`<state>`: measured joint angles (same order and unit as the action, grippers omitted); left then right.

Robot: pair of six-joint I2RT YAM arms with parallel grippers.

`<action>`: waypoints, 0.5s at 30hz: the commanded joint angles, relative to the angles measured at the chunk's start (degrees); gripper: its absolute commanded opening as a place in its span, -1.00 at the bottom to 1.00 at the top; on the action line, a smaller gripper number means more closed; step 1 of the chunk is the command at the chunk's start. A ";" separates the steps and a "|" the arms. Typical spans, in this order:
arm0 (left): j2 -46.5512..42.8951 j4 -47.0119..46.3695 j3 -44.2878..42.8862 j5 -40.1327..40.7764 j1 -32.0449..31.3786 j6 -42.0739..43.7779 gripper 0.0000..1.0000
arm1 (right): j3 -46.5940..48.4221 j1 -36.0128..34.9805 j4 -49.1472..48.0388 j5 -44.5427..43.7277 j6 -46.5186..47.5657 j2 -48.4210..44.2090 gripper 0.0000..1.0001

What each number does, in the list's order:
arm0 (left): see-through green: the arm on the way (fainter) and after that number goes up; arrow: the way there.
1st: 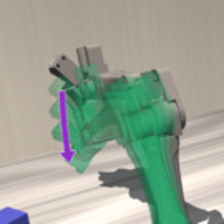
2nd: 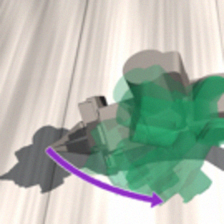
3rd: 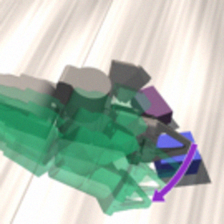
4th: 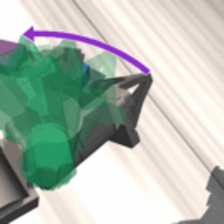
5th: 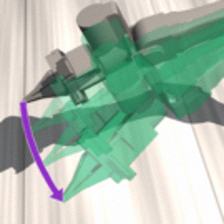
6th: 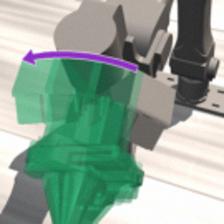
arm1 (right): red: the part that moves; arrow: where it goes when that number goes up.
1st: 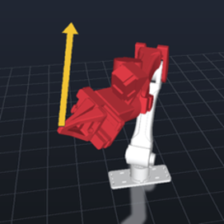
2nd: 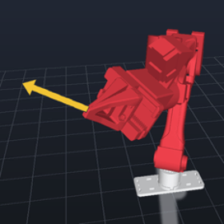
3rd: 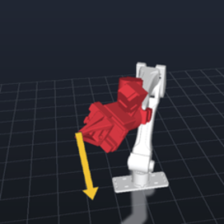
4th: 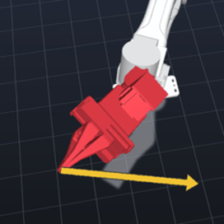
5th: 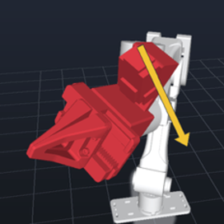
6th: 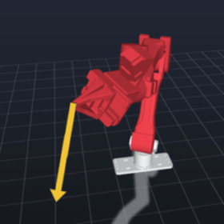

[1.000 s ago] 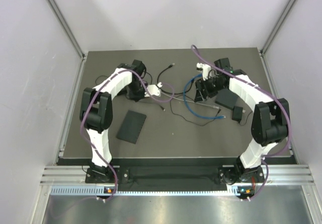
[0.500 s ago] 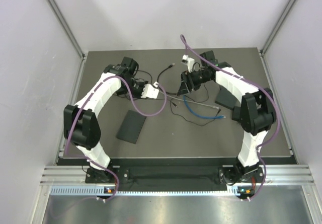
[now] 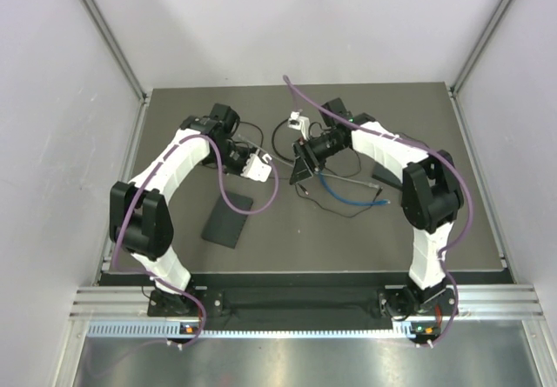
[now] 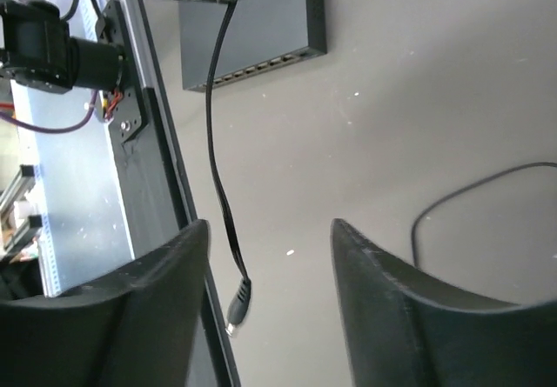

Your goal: Insert the plug into the switch port

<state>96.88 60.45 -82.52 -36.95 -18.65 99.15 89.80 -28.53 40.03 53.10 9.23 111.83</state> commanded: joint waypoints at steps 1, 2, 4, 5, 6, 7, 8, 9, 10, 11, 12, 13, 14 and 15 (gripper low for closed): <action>-2.40 -0.42 0.34 -3.74 -0.24 2.89 -1.00 | 2.75 -1.96 1.89 1.48 2.54 1.37 0.12; -2.31 -0.76 0.17 -4.09 -0.24 2.54 -1.00 | 2.92 -2.14 2.15 1.48 2.72 1.55 0.07; -2.05 -0.77 -0.18 -4.27 -0.33 2.18 -1.00 | 3.28 -2.58 2.51 1.39 2.55 2.16 -0.26; -1.87 -0.85 -0.27 -4.62 -0.33 2.18 -1.00 | 3.36 -2.58 2.51 1.56 2.19 2.34 -0.46; -1.87 -0.94 -0.19 -4.62 -0.33 2.18 -1.00 | 3.54 -2.67 1.99 2.18 0.63 2.51 -0.97; -1.87 -1.29 -0.10 -4.62 -0.33 2.01 -1.00 | 3.71 -2.58 1.55 2.53 -0.52 2.60 -1.00; -2.13 -3.21 -0.01 -5.23 -0.42 -0.52 -0.88 | 3.80 -2.32 0.58 3.14 -2.10 2.43 -1.00; -2.31 -4.27 -0.18 -5.76 -0.42 -2.80 -0.75 | 3.46 -2.05 -0.73 3.84 -6.81 2.34 -1.00; -2.57 -5.24 -0.45 -6.29 -0.33 -5.26 -0.64 | 3.10 -1.62 -5.36 4.98 -10.69 1.99 -1.00; -2.92 -6.03 -1.58 -8.38 -0.16 -11.03 -0.49 | 2.32 -1.00 -8.71 5.26 -14.73 1.47 -0.99; -4.06 -8.13 -2.29 -10.06 0.63 -15.00 -0.31 | 0.22 0.74 -12.57 6.13 -24.52 0.50 -1.00; -4.85 -8.50 -2.82 -11.73 1.16 -18.52 -0.22 | -1.19 1.80 -23.31 6.05 -30.53 0.06 -1.00; -5.73 -8.68 -3.17 -13.48 1.69 -22.39 -0.14 | -2.86 2.69 -28.38 5.61 -36.77 -0.56 -1.00; -8.52 -9.11 -2.82 -14.98 1.95 -23.38 0.00 | -6.44 4.35 -34.69 4.39 -49.01 -1.52 -1.00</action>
<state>95.66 55.20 -82.72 -43.20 -18.00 86.30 87.77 -28.21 26.63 56.71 -12.93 114.02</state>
